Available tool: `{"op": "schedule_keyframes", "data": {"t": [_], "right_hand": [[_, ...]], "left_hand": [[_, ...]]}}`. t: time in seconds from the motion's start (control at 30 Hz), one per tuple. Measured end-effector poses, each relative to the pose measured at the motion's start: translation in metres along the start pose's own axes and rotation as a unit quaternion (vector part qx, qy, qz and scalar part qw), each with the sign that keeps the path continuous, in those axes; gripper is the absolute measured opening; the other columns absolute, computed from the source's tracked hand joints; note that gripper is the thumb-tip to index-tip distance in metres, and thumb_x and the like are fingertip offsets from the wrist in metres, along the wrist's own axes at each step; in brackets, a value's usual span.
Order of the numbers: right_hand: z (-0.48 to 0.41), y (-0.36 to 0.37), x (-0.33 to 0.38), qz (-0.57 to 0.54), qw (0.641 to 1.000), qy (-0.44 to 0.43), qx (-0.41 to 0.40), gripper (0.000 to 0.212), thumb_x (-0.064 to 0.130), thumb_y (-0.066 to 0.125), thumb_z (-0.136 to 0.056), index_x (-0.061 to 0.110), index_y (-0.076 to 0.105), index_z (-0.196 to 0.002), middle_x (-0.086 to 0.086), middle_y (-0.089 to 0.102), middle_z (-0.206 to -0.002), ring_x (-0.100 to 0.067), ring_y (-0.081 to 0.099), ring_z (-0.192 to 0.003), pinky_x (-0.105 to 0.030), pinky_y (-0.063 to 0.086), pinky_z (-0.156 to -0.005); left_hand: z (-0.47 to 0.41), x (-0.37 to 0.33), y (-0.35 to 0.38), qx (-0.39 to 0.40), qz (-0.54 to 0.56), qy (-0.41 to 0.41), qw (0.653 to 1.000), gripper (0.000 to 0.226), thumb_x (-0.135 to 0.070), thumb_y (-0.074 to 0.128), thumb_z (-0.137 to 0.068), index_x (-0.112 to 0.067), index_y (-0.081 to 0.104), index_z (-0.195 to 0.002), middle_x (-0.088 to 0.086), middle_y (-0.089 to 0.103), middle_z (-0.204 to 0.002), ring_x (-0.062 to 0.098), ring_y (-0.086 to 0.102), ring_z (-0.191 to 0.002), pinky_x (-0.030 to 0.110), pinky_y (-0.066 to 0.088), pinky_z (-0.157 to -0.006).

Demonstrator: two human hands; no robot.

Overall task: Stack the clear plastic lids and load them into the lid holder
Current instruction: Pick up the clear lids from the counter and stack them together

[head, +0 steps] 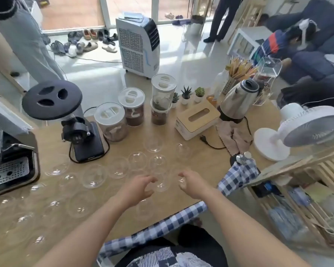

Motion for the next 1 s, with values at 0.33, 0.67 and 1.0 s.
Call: {"op": "schedule_keyframes", "data": {"t": [0.33,0.67,1.0], "right_hand": [[-0.017,0.03,-0.01,0.099,0.994,0.02,-0.051,0.026,0.018,0.059,-0.108,0.016,0.064,-0.133,-0.005,0.06,-0.136,-0.031,0.066,-0.114,-0.043,0.055,-0.085],[0.003,-0.008,-0.02,-0.282,0.936,0.069,-0.201,0.021,0.035,0.052,-0.117,0.028,0.072,-0.118,0.013,0.076,-0.106,-0.005,0.07,-0.098,-0.029,0.058,-0.081],[0.008,0.031,-0.031,-0.561,0.797,0.198,-0.103,0.029,0.028,0.045,-0.119,0.022,0.072,-0.13,-0.004,0.063,-0.109,-0.012,0.05,-0.063,-0.038,0.063,-0.079]], "left_hand": [[-0.02,-0.012,0.047,-0.015,-0.121,-0.018,0.992,0.039,-0.01,0.064,-0.101,-0.022,0.074,-0.137,-0.002,0.07,-0.134,0.028,0.07,-0.121,0.04,0.055,-0.083],[-0.026,-0.018,0.045,-0.104,0.393,-0.133,0.904,0.012,-0.034,0.067,-0.11,-0.031,0.076,-0.118,-0.014,0.084,-0.099,-0.005,0.068,-0.079,0.021,0.053,-0.077],[-0.036,-0.002,0.059,-0.084,0.447,-0.259,0.852,0.021,-0.029,0.062,-0.113,-0.019,0.068,-0.13,-0.005,0.081,-0.109,0.012,0.078,-0.085,0.026,0.06,-0.074]]}}
Point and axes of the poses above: each hand's wrist, its own z-axis away from the middle knuckle, its own y-axis out of the palm, x = y × z, the point moved 3 cm from there along -z, towards the middle knuckle
